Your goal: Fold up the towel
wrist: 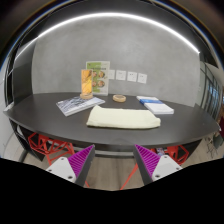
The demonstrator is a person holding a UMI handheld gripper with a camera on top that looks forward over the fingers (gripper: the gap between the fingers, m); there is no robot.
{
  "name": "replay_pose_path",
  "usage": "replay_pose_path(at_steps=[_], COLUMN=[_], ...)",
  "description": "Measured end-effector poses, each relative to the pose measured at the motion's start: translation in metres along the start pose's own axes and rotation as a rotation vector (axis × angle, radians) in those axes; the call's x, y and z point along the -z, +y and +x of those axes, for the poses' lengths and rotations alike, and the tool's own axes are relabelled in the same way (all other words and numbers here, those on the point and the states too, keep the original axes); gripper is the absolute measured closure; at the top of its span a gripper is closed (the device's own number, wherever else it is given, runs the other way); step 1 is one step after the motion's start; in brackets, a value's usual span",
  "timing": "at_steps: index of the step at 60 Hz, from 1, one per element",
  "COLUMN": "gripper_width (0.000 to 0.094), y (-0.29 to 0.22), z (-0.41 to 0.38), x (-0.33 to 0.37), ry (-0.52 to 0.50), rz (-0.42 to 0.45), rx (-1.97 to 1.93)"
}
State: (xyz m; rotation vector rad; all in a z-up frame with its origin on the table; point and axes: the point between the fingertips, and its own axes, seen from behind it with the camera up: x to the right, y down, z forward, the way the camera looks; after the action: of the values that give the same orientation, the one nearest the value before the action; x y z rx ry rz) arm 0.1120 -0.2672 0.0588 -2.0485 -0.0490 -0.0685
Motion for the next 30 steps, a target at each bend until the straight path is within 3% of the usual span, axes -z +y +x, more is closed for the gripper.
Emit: replay_pose_path(at_steps=[14,23,30], gripper_width=[0.0140,0.0163,0.0286], y=[-0.047,-0.066,-0.066], z=[-0.068,-0.094,-0.110], x=[-0.134,-0.214,-0.249], ry=[-0.156,-0.206,-0.243], rz=[0.000,-0.047,-0.078], rx=[0.017,0.072,0.134])
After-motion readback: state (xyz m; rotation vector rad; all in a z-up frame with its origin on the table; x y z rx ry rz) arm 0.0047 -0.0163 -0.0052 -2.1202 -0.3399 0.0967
